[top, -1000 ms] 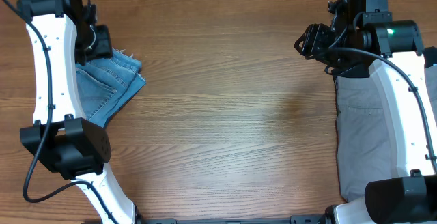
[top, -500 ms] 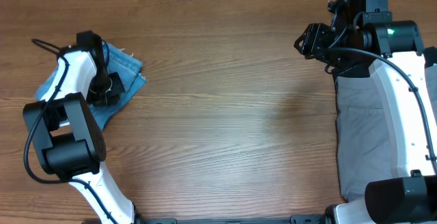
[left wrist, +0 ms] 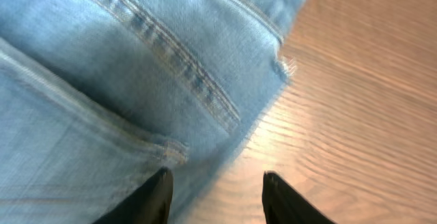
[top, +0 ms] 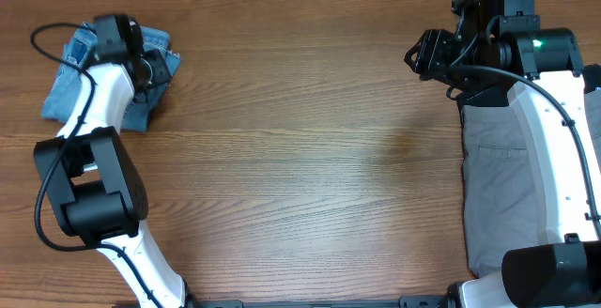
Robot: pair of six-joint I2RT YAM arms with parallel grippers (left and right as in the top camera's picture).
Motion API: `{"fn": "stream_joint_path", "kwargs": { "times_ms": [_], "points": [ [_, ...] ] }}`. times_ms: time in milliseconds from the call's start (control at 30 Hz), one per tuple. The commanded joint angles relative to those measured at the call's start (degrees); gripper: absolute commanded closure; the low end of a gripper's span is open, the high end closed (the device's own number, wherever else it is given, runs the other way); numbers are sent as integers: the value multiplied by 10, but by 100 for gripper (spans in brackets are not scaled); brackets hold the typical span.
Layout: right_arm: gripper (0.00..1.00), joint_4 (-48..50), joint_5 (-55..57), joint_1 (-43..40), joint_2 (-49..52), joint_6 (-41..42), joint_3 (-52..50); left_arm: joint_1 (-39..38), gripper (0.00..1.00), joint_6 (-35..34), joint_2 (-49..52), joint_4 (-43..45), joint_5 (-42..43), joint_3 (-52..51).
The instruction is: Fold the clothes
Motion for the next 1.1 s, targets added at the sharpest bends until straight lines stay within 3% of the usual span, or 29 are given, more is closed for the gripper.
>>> {"fn": "stream_joint_path", "kwargs": {
  "times_ms": [0, 233, 400, 500, 567, 633, 667, 733, 900, 1067],
  "points": [
    [39, -6, -3, -1, -9, 0, 12, 9, 54, 21, -2, -118, 12, 121],
    [38, -3, -3, -1, -27, -2, 13, 6, 57, 108, -34, -334, 12, 261],
    [38, 5, -3, -1, -78, -26, 13, -24, 43, 137, -123, -386, 5, 278],
    [37, 6, -3, -1, -127, -49, 13, -55, 28, 136, -190, -410, -31, 278],
    [34, 6, -3, -1, -169, -68, 13, -83, 0, 136, -232, -431, -52, 278],
    [31, 6, -2, -1, -206, -81, 13, -113, 0, 126, -266, -455, -68, 278],
    [24, 6, -2, -1, -225, -80, 13, -128, 0, 114, -283, -471, -77, 277],
    [0, 5, -2, -1, -255, -80, 13, -150, 0, 96, -306, -501, -82, 277],
    [0, 5, -3, -1, -318, -80, 13, -199, 0, 55, -348, -586, -111, 277],
    [0, 4, -3, -1, -341, -80, 13, -215, 0, 3, -359, -613, -114, 277]
  ]
}}
